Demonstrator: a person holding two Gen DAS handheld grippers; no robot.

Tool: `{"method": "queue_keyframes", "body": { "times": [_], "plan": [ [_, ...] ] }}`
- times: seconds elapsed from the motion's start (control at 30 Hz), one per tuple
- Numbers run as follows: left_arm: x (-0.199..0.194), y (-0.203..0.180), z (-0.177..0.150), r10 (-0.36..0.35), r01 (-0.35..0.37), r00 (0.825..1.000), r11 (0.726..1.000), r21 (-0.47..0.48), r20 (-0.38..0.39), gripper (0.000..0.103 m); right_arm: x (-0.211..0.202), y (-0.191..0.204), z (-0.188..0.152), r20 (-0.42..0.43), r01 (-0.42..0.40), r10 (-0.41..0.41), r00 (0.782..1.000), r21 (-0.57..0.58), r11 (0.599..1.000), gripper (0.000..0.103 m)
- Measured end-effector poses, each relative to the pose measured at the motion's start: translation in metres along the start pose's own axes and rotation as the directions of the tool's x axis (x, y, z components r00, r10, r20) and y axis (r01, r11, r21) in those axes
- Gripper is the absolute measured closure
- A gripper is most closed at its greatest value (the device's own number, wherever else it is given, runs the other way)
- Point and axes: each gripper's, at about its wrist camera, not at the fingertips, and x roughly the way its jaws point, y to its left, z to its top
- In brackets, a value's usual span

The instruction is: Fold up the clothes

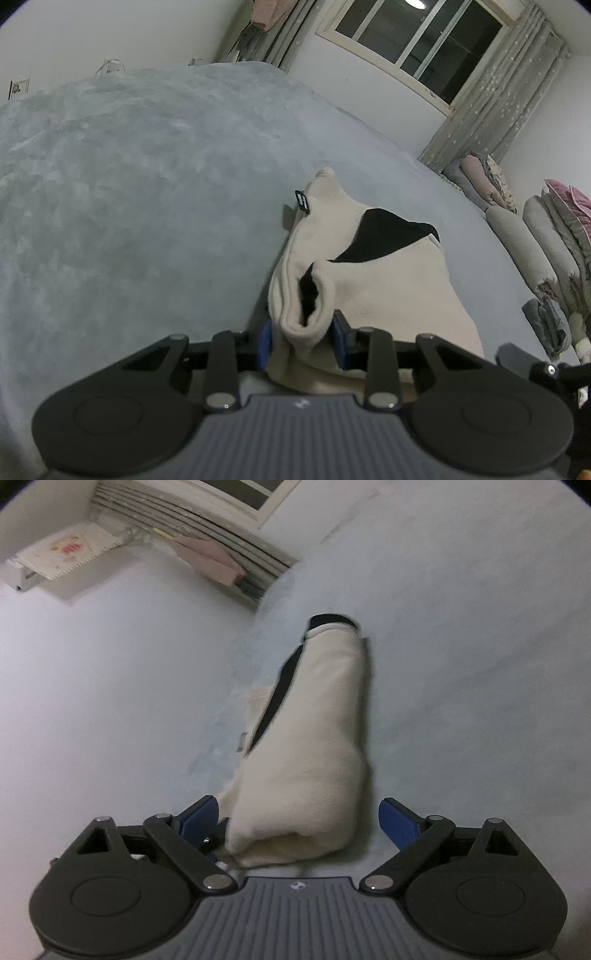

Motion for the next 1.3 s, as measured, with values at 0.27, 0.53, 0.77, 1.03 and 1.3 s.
{"method": "queue_keyframes", "body": {
  "times": [0.27,0.53,0.77,1.03,1.3],
  "plan": [
    [0.0,0.006,0.003,-0.035,0.034,0.999,0.999,-0.04,-0.019,0.073,0.02,0.002,-0.011,0.068,0.043,-0.043,0.997,0.014,0.999,0.049],
    [-0.013,0.026,0.014,-0.215,0.175,0.968,0.949,-0.263,-0.129,0.069,-0.015,0.022,0.001,0.036,0.074,-0.073,0.997,-0.029,0.997,0.063],
    [-0.03,-0.001,0.014,-0.282,0.249,0.949,0.944,-0.216,-0.141,0.06,-0.101,0.02,-0.021,-0.035,0.119,-0.12,0.992,-0.021,0.993,0.063],
    [-0.031,-0.05,-0.02,-0.222,0.226,0.944,0.974,-0.014,-0.244,0.046,-0.152,-0.002,-0.057,-0.135,0.135,-0.147,0.98,-0.099,0.986,0.052],
    [-0.028,-0.062,-0.026,-0.18,0.198,0.95,0.979,0.046,-0.256,0.046,-0.158,-0.025,-0.014,-0.079,0.082,-0.087,0.993,-0.057,0.995,0.022]
  ]
}}
